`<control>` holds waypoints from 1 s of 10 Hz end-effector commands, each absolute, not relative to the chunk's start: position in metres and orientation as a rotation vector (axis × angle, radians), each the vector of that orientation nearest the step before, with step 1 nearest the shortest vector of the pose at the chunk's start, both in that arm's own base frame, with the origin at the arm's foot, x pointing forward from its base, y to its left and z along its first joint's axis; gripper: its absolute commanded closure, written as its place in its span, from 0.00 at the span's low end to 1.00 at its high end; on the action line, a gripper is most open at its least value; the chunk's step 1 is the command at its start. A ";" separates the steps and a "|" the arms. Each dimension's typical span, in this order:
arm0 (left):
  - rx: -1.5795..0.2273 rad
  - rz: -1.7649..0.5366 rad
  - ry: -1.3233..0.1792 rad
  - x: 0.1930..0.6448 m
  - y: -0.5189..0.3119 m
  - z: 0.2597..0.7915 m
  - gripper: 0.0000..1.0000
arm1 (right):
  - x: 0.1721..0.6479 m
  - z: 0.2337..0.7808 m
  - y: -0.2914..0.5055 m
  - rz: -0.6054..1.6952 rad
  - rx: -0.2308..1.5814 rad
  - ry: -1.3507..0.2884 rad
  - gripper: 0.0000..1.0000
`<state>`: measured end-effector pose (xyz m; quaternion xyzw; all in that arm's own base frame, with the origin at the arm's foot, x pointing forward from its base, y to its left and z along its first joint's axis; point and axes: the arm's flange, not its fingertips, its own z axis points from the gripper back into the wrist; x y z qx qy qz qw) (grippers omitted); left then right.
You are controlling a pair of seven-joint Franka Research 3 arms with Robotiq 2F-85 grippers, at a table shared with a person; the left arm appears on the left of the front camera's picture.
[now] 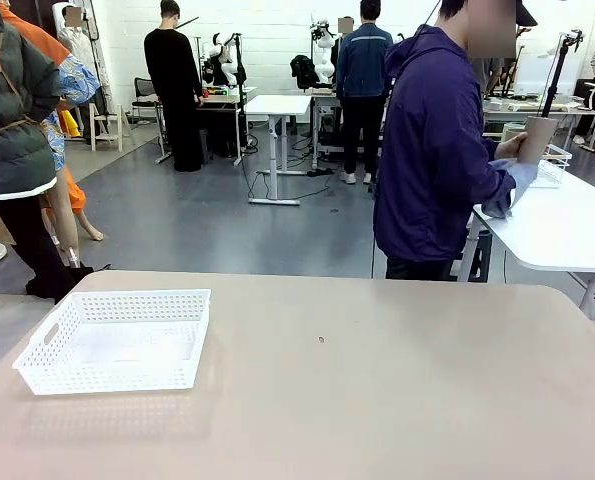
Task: Clean and organize the cups into the basket.
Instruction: Pick up the Organizing basket and move it to the center of the table, then pick up the Reusable plastic cup from the right side of the table and place it inside the Organizing basket.
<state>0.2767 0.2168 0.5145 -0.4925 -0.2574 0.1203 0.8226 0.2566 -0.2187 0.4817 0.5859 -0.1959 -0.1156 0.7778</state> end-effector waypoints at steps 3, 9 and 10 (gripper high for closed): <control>-1.057 0.253 -0.553 0.276 0.217 0.515 0.00 | 0.257 0.483 -0.219 -0.249 1.266 -0.434 0.00; -1.057 0.253 -0.553 0.276 0.217 0.515 0.00 | 0.257 0.483 -0.219 -0.249 1.266 -0.434 0.00; -1.057 0.253 -0.553 0.276 0.217 0.515 0.00 | 0.257 0.483 -0.219 -0.249 1.266 -0.434 0.00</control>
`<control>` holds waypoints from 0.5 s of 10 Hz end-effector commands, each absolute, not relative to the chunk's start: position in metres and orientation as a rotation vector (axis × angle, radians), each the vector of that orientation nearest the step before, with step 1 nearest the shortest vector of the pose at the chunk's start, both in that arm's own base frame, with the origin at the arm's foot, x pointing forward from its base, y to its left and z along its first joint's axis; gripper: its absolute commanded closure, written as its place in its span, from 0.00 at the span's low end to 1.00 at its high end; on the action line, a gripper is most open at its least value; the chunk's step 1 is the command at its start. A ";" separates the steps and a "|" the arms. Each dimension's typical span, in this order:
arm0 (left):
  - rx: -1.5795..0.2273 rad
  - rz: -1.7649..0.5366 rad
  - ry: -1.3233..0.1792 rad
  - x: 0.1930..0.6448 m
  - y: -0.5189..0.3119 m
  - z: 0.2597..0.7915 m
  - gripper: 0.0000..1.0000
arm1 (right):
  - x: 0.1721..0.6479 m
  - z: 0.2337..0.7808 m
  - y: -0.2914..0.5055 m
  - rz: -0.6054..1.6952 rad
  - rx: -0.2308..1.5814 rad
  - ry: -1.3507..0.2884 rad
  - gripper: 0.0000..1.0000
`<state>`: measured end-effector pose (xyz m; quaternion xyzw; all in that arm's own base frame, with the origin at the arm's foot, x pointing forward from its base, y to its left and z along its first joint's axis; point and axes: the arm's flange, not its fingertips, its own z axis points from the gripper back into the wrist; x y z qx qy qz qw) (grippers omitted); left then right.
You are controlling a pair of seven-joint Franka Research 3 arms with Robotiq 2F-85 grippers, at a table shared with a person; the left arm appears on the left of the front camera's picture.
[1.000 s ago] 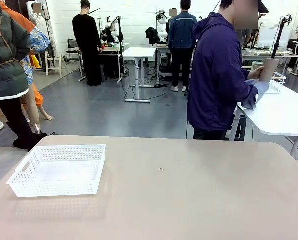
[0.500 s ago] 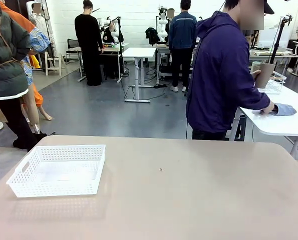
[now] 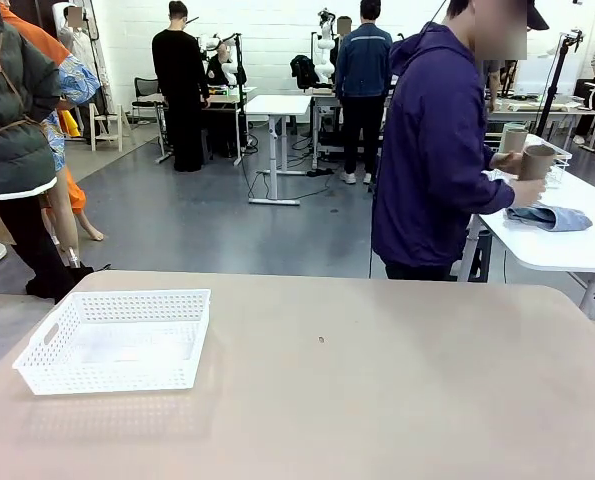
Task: Clean and organize the cups into the basket.
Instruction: Pick up the Organizing basket and move it to the center of the table, then pick up the Reusable plastic cup from the right side of the table and place it inside the Organizing basket.
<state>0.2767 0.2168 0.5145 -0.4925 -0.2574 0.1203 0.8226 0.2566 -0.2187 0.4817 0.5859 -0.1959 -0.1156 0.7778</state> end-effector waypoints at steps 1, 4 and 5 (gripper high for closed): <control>-1.057 0.253 -0.553 0.276 0.217 0.515 0.00 | 0.257 0.483 -0.219 -0.249 1.266 -0.434 0.00; -1.057 0.253 -0.553 0.276 0.217 0.515 0.00 | 0.257 0.483 -0.219 -0.249 1.266 -0.434 0.00; -1.057 0.253 -0.553 0.276 0.217 0.515 0.00 | 0.257 0.483 -0.219 -0.249 1.266 -0.434 0.00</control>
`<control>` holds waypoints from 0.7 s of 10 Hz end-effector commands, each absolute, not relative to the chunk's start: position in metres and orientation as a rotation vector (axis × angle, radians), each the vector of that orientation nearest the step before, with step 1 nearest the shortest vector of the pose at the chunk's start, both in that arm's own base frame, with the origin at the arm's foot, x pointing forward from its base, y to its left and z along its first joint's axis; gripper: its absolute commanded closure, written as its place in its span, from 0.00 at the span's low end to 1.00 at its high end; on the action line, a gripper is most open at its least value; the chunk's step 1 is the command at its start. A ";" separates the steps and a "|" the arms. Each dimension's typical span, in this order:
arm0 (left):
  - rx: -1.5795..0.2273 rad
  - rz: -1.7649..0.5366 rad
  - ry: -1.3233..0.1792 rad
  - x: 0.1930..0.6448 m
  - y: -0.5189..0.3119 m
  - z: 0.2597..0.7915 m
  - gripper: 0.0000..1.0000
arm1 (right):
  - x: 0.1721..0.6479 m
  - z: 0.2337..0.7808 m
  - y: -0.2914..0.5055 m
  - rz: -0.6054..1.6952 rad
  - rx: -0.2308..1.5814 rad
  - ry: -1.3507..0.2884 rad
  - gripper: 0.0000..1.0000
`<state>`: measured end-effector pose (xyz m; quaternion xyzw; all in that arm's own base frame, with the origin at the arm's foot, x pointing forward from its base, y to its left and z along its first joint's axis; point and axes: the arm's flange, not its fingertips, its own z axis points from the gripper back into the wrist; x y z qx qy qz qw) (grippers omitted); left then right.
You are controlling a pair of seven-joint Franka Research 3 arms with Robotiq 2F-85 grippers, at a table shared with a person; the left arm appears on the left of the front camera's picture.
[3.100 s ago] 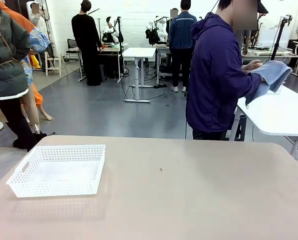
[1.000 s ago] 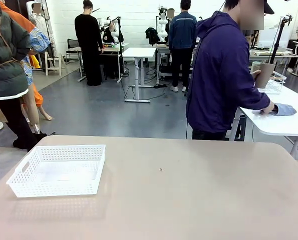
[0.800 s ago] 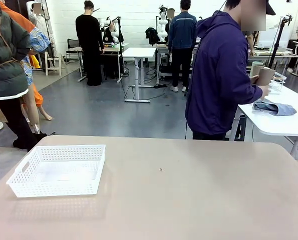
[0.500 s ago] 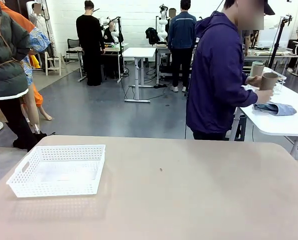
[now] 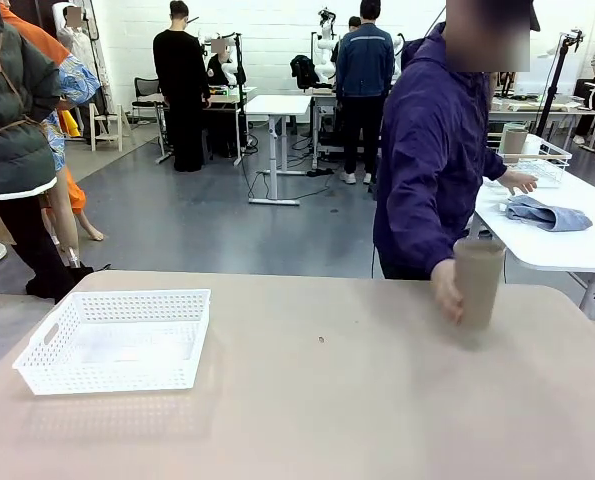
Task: Clean and organize the cups into the basket.
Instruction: Pick up the Organizing basket and move it to the center of the table, then pick up the Reusable plastic cup from the right side of the table and place it inside the Organizing basket.
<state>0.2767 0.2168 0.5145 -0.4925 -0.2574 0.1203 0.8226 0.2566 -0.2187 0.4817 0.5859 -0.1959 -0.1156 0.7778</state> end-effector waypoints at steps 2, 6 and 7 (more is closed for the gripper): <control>-1.057 0.253 -0.553 0.276 0.217 0.515 0.00 | 0.257 0.483 -0.219 -0.249 1.266 -0.434 0.00; -1.057 0.253 -0.553 0.276 0.217 0.515 0.00 | 0.257 0.483 -0.219 -0.249 1.266 -0.434 0.00; -1.057 0.253 -0.553 0.276 0.217 0.515 0.00 | 0.257 0.483 -0.219 -0.249 1.266 -0.434 0.00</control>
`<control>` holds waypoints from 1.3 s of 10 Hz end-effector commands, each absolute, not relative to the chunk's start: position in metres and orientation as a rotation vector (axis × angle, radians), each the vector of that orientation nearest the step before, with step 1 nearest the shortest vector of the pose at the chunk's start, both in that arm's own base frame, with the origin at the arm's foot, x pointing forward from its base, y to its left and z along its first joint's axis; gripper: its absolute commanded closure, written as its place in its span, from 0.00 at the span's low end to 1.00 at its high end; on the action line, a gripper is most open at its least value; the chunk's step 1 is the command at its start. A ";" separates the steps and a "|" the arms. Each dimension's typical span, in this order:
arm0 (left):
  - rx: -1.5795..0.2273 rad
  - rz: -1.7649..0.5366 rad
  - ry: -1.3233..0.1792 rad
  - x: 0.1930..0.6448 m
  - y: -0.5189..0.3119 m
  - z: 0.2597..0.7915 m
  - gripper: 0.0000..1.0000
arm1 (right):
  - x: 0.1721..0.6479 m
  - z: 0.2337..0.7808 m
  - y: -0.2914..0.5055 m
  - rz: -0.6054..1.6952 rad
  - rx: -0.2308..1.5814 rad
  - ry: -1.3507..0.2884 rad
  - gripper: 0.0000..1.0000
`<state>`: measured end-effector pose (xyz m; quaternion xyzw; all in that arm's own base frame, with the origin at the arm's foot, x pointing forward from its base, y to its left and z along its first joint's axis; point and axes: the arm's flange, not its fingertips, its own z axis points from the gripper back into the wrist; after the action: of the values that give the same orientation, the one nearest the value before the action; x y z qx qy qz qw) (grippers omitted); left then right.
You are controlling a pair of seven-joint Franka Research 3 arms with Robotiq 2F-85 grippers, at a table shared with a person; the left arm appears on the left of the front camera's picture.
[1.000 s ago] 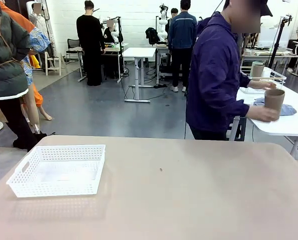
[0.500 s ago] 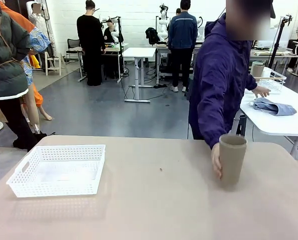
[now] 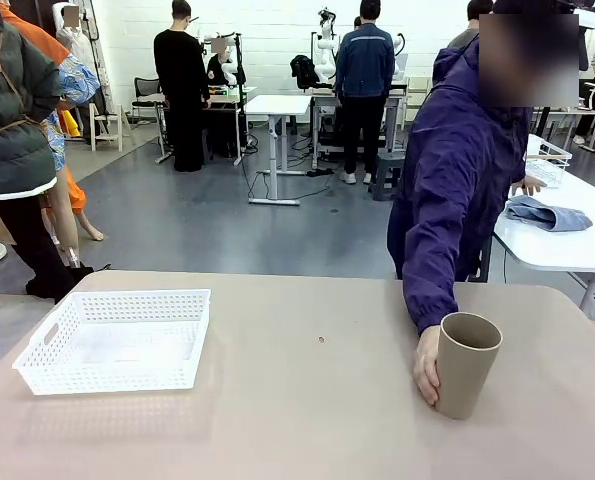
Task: Clean and organize the cups into the basket.
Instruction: Pick up the Organizing basket and move it to the center of the table, then pick up the Reusable plastic cup from the right side of the table and place it inside the Organizing basket.
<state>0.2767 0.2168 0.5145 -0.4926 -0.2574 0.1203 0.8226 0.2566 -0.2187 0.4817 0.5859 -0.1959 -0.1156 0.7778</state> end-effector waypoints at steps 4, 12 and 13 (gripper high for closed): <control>-1.048 0.256 -0.548 0.277 0.217 0.514 0.00 | 0.257 0.482 -0.219 -0.250 1.267 -0.424 0.00; 0.014 0.040 -0.105 0.350 0.144 0.548 0.00 | 0.318 0.460 -0.095 0.767 0.885 -0.672 0.00; 0.115 0.040 -0.093 0.356 0.130 0.537 0.00 | 0.318 0.449 -0.086 0.799 0.900 -0.646 0.00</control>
<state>0.3534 0.1395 0.5542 0.0150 -0.0689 0.0187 0.9973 0.3196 -0.0919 0.4650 0.4019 -0.2897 0.3708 0.7855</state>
